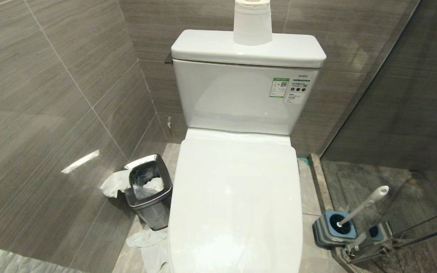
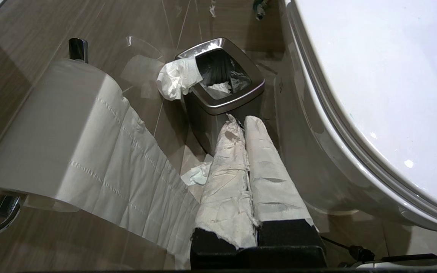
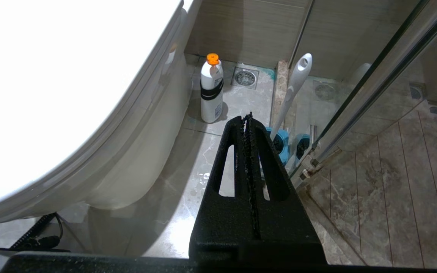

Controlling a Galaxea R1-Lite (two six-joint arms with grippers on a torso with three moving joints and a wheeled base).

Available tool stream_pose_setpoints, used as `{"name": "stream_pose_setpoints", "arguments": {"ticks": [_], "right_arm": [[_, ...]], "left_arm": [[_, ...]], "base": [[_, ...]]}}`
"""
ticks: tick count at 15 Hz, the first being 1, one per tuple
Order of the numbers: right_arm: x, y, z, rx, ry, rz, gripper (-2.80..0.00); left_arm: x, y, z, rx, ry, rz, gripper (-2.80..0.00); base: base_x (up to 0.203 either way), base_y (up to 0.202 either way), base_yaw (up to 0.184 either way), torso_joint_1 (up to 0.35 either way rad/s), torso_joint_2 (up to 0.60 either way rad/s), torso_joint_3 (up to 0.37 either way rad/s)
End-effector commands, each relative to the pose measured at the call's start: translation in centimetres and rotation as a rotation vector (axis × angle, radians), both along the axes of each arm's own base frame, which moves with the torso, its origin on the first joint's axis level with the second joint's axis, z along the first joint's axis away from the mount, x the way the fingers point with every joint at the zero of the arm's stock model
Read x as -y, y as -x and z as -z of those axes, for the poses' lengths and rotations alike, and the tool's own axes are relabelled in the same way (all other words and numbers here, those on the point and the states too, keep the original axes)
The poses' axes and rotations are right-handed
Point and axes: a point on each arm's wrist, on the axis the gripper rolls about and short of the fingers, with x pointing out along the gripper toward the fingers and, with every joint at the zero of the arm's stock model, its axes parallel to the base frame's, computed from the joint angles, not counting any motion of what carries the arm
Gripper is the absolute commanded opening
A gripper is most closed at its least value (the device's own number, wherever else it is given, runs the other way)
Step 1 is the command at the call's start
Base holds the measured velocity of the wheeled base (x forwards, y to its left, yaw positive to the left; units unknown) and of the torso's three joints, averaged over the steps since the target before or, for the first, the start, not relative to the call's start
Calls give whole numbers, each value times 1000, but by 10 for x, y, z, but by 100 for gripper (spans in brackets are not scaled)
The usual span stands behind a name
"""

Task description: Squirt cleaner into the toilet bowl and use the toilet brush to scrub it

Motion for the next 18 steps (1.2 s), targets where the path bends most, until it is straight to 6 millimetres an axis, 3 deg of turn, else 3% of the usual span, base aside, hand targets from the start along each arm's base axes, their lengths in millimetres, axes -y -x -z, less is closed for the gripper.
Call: {"name": "stream_pose_setpoints", "arguments": {"ticks": [1,18], "right_arm": [[0,0,0,0,1,-1,-280],[0,0,0,0,1,-1,-280]], "left_arm": [[0,0,0,-2,0,0,-280],[0,0,0,-2,0,0,-280]], "base": [[0,0,0,0,0,0],[0,0,0,0,0,0]]}}
